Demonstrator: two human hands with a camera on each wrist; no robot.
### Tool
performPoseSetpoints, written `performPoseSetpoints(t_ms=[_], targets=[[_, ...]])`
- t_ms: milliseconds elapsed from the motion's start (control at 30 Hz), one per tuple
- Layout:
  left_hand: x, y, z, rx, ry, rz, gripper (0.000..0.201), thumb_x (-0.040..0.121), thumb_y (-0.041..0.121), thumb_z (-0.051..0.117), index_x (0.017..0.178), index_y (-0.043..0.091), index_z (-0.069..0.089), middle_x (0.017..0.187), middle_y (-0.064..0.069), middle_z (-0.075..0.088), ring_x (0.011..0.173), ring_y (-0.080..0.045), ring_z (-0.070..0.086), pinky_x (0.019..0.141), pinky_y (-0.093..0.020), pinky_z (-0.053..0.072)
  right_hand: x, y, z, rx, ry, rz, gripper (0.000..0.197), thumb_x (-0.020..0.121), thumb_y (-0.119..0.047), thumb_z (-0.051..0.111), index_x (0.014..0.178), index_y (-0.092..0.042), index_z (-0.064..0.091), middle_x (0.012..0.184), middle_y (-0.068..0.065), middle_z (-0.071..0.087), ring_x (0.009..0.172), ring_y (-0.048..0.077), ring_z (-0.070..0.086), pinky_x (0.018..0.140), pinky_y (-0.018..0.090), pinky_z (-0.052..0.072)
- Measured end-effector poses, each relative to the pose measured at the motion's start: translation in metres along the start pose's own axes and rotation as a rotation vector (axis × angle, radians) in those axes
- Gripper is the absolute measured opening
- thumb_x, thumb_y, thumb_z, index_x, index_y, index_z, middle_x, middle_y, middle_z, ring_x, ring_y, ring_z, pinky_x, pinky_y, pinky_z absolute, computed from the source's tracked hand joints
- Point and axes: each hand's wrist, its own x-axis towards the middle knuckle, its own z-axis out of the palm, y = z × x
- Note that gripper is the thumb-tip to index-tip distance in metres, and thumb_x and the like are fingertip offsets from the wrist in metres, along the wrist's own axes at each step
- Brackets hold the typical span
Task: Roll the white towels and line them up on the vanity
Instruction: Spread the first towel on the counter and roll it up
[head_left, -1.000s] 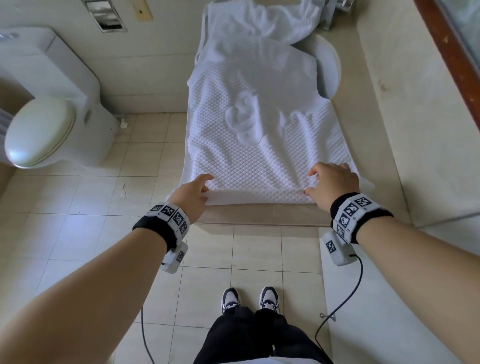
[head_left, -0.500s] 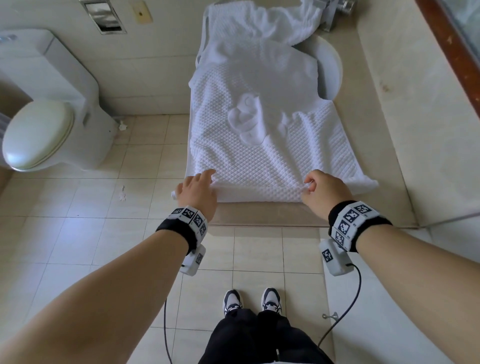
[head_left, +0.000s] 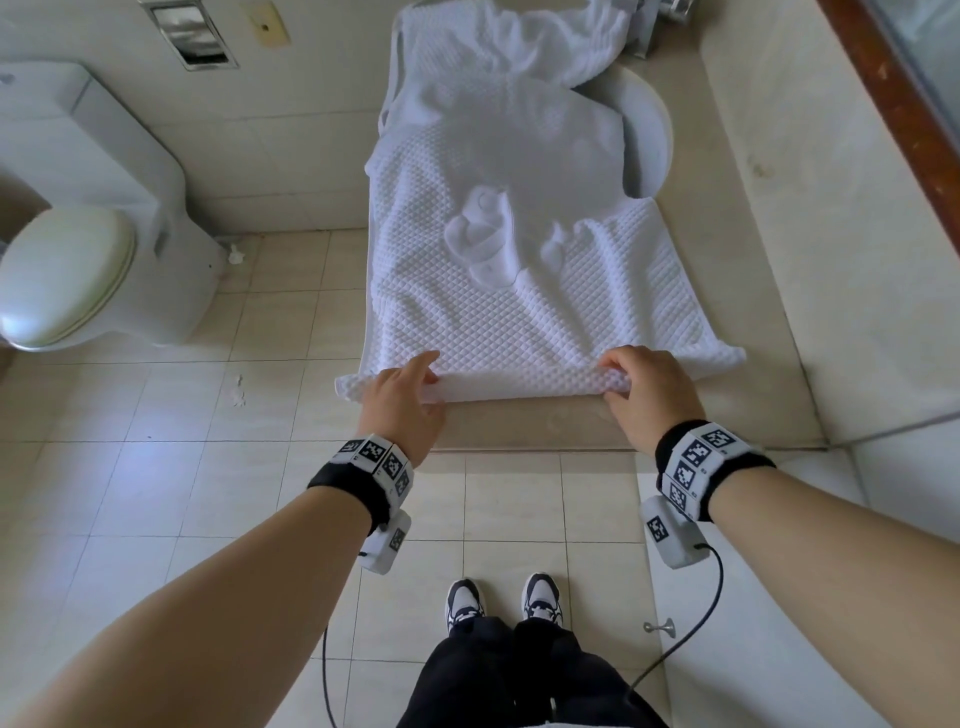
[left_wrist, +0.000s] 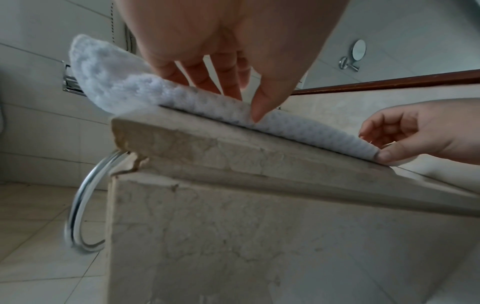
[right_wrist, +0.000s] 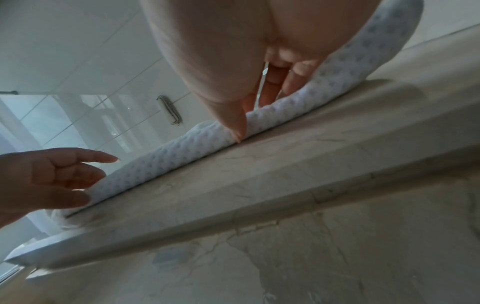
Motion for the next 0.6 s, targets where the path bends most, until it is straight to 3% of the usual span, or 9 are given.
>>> performPoseSetpoints(t_ms=[267, 400, 600], targets=[[0.003, 0.004, 0.013, 0.108, 0.018, 0.007, 0.045, 0.085, 0.011, 0.062, 0.124, 0.032, 0.056, 0.129, 0.010, 0.053, 0.128, -0.024, 0.038, 0.111, -0.047, 0.030, 0.004, 0.009, 0.001, -0.090, 0.022, -0.029, 0.034, 0.084, -0.013, 0.071, 0.114, -0.025, 0.063, 0.110, -0.006, 0.067, 0.107, 0.020, 0.056, 0.094, 0.038, 0.047], [0.003, 0.004, 0.015, 0.114, 0.046, 0.009, 0.034, 0.088, 0.018, 0.063, 0.119, 0.032, 0.060, 0.130, 0.012, 0.053, 0.130, -0.023, 0.035, 0.113, -0.042, 0.026, 0.003, 0.019, -0.003, -0.102, 0.051, -0.016, 0.035, 0.083, -0.016, 0.073, 0.116, -0.024, 0.065, 0.109, -0.004, 0.068, 0.107, 0.020, 0.059, 0.097, 0.039, 0.047], [0.010, 0.010, 0.011, 0.086, 0.066, -0.022, 0.026, 0.097, 0.025, 0.054, 0.121, 0.029, 0.064, 0.128, 0.010, 0.059, 0.129, -0.022, 0.038, 0.112, -0.037, 0.023, 0.012, 0.021, -0.012, 0.020, -0.004, 0.012, 0.036, 0.091, -0.022, 0.067, 0.126, -0.019, 0.060, 0.113, -0.001, 0.069, 0.103, 0.019, 0.062, 0.090, 0.034, 0.050]])
